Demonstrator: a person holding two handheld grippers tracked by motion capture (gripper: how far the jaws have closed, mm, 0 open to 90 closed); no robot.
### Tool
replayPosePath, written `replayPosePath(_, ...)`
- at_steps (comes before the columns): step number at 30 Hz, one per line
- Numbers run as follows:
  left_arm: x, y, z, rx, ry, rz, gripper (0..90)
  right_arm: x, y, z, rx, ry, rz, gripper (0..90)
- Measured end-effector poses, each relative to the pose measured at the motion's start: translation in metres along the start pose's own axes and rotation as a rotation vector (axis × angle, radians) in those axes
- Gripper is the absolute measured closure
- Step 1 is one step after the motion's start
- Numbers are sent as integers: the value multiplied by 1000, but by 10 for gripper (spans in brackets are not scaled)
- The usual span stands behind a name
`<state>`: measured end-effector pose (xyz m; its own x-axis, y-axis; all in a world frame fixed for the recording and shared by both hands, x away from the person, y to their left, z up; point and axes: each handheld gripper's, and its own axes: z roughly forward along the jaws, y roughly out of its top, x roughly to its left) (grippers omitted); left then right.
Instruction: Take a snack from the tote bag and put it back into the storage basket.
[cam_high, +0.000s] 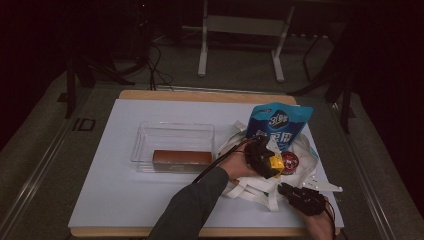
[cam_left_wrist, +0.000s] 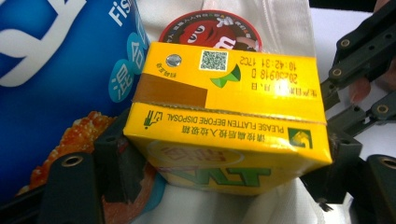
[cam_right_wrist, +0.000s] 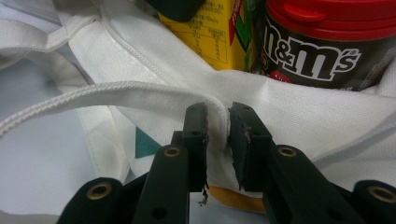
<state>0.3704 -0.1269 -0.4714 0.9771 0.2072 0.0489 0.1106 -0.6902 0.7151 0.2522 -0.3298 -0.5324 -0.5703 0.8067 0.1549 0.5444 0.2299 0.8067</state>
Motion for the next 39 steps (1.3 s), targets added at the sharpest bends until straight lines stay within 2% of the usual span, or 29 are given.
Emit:
replayPosePath(14, -3, -1, -2, 2, 22, -25, 288, 0, 0, 0, -2, 3, 2, 763)
replayPosePath(21, -7, 1, -5, 14, 48, -10, 289, 0, 0, 0, -3, 3, 1, 763)
replayPosePath(33, -8, 6, -22, -33, 65, -27, 289, 0, 0, 0, -2, 0, 2, 763)
replayPosePath(39, -9, 9, -33, -42, 81, -26, 288, 0, 0, 0, -2, 1, 2, 762)
